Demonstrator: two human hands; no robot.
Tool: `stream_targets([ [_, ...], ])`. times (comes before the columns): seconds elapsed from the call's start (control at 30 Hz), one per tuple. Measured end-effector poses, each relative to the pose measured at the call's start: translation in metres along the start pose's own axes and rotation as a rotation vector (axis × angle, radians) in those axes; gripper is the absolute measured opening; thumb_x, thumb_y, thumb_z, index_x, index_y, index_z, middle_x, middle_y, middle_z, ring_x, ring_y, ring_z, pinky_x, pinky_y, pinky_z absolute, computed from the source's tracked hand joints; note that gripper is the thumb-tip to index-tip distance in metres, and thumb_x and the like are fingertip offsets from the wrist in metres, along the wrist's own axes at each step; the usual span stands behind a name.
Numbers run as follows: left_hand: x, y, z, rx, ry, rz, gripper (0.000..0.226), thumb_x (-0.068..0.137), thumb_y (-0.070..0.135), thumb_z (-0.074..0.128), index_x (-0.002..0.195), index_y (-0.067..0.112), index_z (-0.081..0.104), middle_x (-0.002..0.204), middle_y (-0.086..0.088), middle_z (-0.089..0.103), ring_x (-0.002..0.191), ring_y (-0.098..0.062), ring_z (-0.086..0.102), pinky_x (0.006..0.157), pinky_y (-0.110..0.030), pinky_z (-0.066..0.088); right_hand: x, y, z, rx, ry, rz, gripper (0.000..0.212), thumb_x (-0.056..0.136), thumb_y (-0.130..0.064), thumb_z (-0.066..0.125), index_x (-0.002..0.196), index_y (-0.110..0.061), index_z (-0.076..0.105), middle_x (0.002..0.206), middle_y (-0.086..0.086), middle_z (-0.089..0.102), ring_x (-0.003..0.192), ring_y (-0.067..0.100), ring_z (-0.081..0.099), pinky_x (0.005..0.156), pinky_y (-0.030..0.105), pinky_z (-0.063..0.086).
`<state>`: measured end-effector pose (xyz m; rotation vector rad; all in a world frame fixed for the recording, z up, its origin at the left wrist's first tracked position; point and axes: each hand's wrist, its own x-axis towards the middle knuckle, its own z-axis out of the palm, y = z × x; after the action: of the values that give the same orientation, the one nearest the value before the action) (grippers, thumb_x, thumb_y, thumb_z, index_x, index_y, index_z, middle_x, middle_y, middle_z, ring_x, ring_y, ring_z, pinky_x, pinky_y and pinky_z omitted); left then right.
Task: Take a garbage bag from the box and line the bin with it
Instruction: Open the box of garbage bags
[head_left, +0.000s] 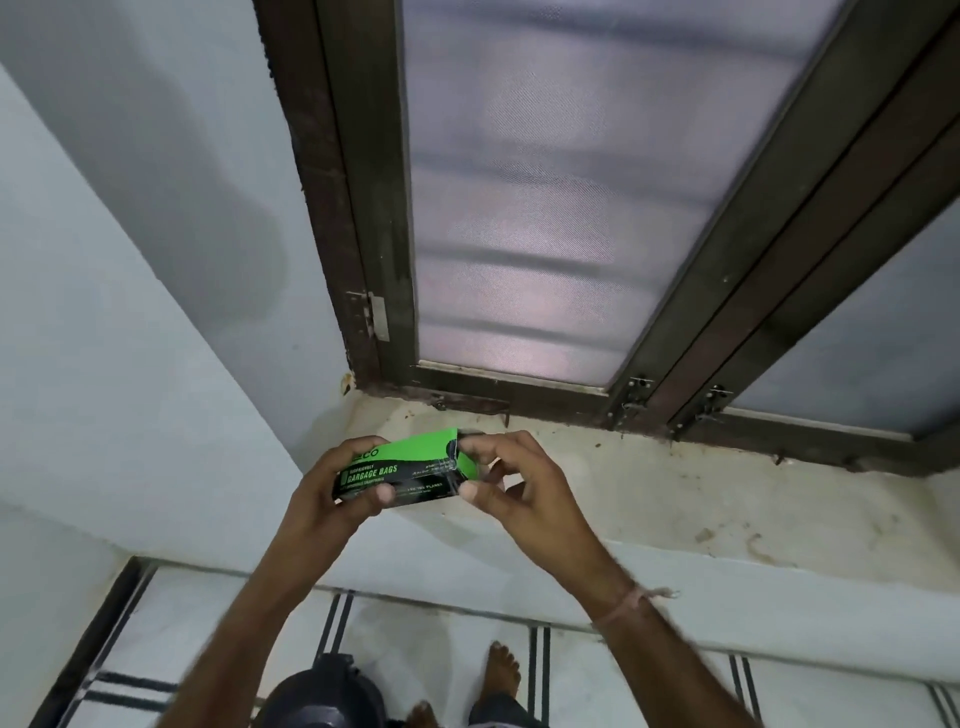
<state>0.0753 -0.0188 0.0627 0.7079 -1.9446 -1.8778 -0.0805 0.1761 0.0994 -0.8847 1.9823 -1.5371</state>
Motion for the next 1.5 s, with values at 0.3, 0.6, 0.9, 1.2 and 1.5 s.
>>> stream_targets([
  [0.3,-0.009,-0.003,0.008,0.014,0.029,0.007,0.052,0.081,0.036,0.077,0.13,0.024,0.066,0.118,-0.004,0.073,0.091,-0.019,0.068,0.075,-0.024,0.058,-0.026,-0.001,0.001,0.188,0.165,-0.03,0.009,0.096,-0.009,0.072,0.093,-0.006,0.08,0.103,0.006,0.079,0.101,0.023,0.074,0.091,0.042,0.059],
  [0.6,-0.017,0.004,0.013,0.042,0.039,0.014,0.052,0.079,0.036,0.077,0.129,0.025,0.067,0.114,-0.007,0.073,0.086,-0.014,0.068,0.069,-0.017,0.055,-0.029,0.0,0.007,0.218,0.189,0.022,0.046,0.085,-0.005,0.082,0.127,-0.024,0.075,0.112,0.003,0.07,0.089,0.018,0.071,0.089,0.042,0.063],
  [0.9,-0.014,0.03,0.003,0.327,-0.001,0.205,0.058,0.069,0.057,0.075,0.122,0.035,0.069,0.123,0.006,0.065,0.11,-0.001,0.063,0.087,-0.01,0.05,-0.029,0.003,0.002,0.265,0.016,0.124,0.055,0.086,-0.009,0.081,0.133,-0.034,0.069,0.129,0.0,0.069,0.101,0.025,0.07,0.091,0.036,0.061],
  [1.2,0.028,0.108,0.027,0.937,-0.146,0.491,0.057,0.079,0.031,0.087,0.132,0.032,0.065,0.124,0.002,0.053,0.109,-0.022,0.057,0.086,-0.037,0.056,-0.026,0.015,-0.005,0.651,-0.067,0.179,0.059,0.093,-0.018,0.075,0.149,-0.023,0.054,0.142,0.016,0.063,0.13,0.034,0.06,0.111,0.046,0.051],
  [1.5,0.045,0.098,0.015,0.789,-0.2,0.454,0.051,0.079,0.047,0.082,0.126,0.039,0.064,0.12,0.01,0.053,0.106,-0.005,0.058,0.083,-0.02,0.048,-0.026,0.028,-0.019,0.784,0.139,0.277,0.044,0.085,-0.021,0.073,0.128,-0.013,0.07,0.13,0.006,0.073,0.11,0.02,0.07,0.084,0.028,0.059],
])
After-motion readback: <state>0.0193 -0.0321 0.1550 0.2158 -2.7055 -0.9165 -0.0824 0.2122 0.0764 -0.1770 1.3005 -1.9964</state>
